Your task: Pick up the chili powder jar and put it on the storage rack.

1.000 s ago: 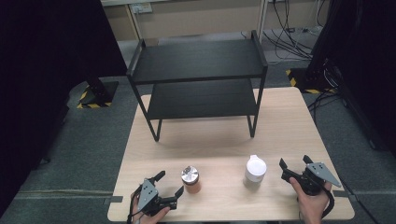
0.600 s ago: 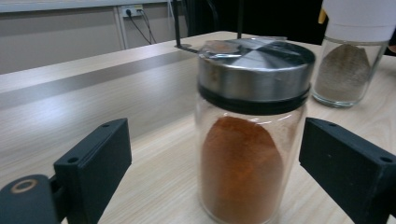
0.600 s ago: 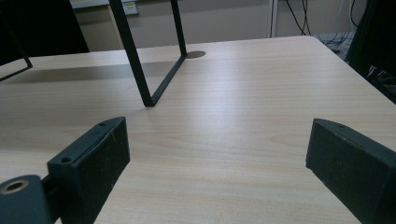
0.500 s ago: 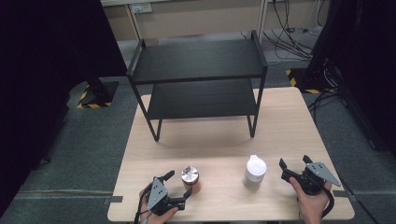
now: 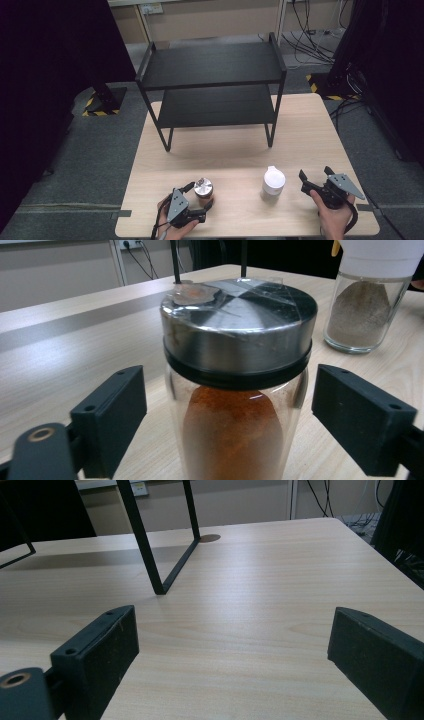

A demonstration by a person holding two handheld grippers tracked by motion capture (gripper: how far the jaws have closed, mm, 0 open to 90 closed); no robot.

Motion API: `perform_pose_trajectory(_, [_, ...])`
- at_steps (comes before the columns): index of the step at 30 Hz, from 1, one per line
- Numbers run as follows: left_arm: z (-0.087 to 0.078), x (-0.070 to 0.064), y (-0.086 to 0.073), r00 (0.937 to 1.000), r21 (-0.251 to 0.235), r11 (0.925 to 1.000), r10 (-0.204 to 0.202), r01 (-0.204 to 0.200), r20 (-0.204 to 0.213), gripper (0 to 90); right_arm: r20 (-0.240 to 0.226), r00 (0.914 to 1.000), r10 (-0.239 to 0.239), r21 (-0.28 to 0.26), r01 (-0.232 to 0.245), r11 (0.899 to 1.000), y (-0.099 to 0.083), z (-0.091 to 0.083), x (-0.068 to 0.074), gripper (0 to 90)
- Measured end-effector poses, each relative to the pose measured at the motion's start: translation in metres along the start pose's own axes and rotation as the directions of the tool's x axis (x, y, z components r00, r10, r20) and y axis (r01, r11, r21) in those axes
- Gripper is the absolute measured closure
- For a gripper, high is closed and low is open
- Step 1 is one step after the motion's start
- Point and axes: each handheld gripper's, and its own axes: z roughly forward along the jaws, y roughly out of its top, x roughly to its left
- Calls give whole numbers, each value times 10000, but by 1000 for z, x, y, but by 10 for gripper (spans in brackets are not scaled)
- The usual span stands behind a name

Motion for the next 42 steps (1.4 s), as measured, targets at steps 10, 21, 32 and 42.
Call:
perform_pose_trajectory(10, [6, -8, 8, 9996, 392, 9992, 66, -56, -267, 277, -66, 10000, 50, 79, -49, 10000, 1, 1, -1, 59])
perform_pose_trajectory(21, [6, -11, 6, 9996, 260, 9997, 6, 2, -287, 301, -60, 10000, 62, 113, -61, 9999, 2, 1, -1, 58])
perform_pose_trajectory(32, [-3, -11, 2, 9983, -760, 9970, 64, -108, -583, 302, -63, 10000, 57, 127, -56, 9999, 2, 1, -1, 58])
perform_pose_trajectory(42, [-12, -10, 9, 9951, -1345, 9908, 38, -172, -987, 302, -64, 10000, 70, 128, -70, 9999, 2, 1, -1, 58])
